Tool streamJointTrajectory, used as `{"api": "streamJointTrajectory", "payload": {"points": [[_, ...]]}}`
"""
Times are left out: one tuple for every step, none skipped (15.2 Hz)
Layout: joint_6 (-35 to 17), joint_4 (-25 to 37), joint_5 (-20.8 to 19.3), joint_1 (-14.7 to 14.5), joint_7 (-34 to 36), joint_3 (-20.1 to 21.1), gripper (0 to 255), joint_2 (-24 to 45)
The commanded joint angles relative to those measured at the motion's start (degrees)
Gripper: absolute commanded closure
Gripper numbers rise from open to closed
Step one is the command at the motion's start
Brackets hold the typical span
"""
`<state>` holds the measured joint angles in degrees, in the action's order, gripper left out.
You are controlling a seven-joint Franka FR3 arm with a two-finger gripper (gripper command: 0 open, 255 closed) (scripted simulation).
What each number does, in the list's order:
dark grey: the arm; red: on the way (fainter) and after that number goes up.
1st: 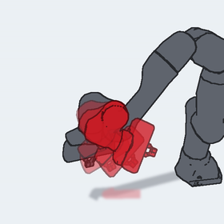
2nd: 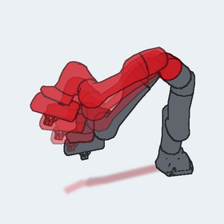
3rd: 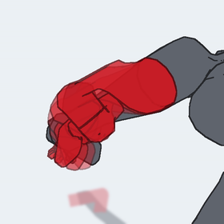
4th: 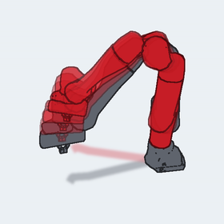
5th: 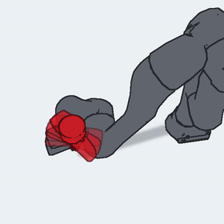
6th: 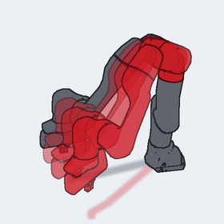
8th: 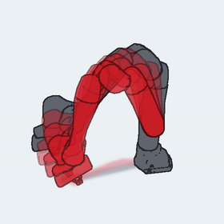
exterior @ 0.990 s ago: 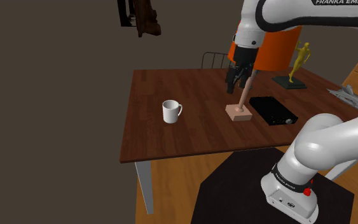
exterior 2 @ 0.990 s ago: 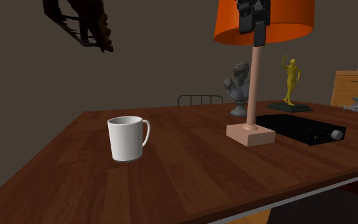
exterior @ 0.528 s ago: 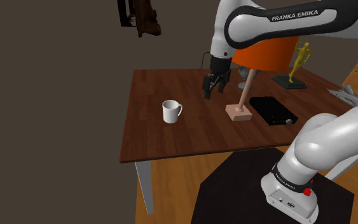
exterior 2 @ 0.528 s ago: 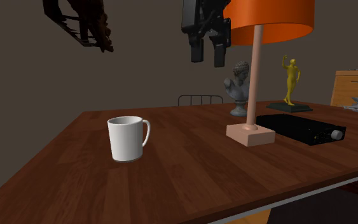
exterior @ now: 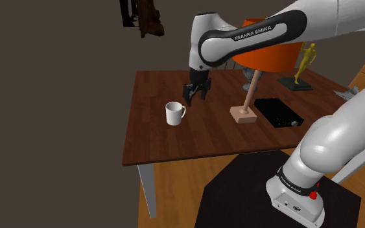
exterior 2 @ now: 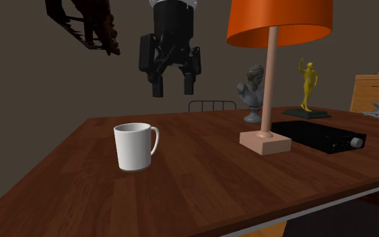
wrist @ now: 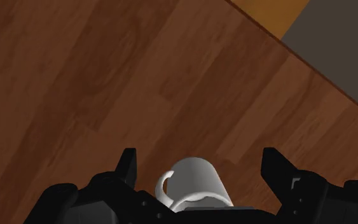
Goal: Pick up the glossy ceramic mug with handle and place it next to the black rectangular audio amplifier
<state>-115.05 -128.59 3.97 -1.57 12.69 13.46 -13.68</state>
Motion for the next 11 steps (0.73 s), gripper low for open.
{"api": "streamJointTrajectory", "payload": {"points": [[-2.40, 2.31, -1.54, -0.10, 2.14, 1.25, 0, 4.32], [-3.35, 3.68, -2.48, -0.13, 3.11, 1.70, 0, 6.53], [-4.23, 5.13, -3.48, -0.20, 4.12, 2.10, 0, 8.76], [-5.01, 6.66, -4.55, -0.29, 5.14, 2.46, 0, 11.00], [-5.70, 8.27, -5.68, -0.44, 6.18, 2.77, 0, 13.25], [-6.30, 9.96, -6.84, -0.64, 7.22, 3.00, 0, 15.52], [-6.80, 11.74, -8.04, -0.90, 8.25, 3.16, 0, 17.79], [-7.21, 13.60, -9.26, -1.23, 9.27, 3.25, 0, 20.08], [-7.53, 15.55, -10.47, -1.60, 10.26, 3.29, 0, 22.36], [-7.76, 17.58, -11.67, -2.06, 11.21, 3.23, 0, 24.66], [-7.86, 18.91, -12.42, -2.40, 11.78, 3.14, 0, 26.11]]}}
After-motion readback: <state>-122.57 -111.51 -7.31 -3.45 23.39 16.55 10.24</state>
